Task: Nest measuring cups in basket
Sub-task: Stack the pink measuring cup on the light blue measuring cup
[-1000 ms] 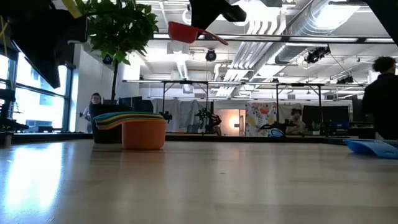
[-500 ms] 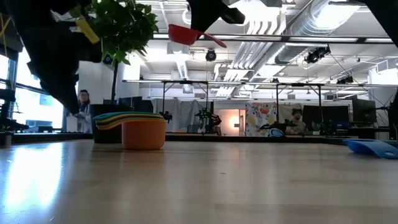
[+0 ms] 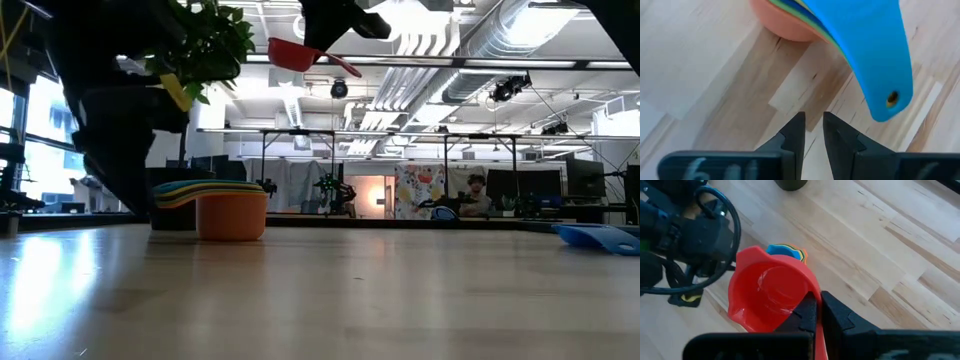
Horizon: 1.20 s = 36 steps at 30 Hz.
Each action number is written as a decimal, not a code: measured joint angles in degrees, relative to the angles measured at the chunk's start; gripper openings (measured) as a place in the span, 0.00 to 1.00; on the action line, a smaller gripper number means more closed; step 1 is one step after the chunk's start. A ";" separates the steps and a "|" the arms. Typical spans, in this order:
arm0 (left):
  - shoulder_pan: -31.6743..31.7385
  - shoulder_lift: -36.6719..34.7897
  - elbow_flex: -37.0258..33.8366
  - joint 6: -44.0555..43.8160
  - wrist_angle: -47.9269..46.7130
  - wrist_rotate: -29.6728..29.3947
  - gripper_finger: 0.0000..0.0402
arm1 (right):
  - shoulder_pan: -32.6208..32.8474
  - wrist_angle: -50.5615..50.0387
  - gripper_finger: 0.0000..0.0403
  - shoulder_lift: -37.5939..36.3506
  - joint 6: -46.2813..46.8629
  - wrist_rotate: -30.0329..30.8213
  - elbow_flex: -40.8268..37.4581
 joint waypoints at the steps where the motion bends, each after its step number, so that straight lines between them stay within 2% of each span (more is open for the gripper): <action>1: 0.32 0.57 0.00 0.01 1.14 0.11 0.14 | -0.02 0.00 0.00 0.00 0.00 0.00 0.00; 13: 1.52 3.51 0.31 0.90 7.58 2.16 0.14 | -0.12 0.26 0.00 0.02 -1.29 -0.06 0.00; 20: 1.50 4.98 1.97 2.59 8.08 2.17 0.14 | -0.37 0.17 0.00 0.02 -1.31 -0.05 0.00; 36: 1.50 10.57 2.49 5.49 19.91 3.88 0.14 | -0.39 0.13 0.00 0.02 -1.25 -0.07 0.00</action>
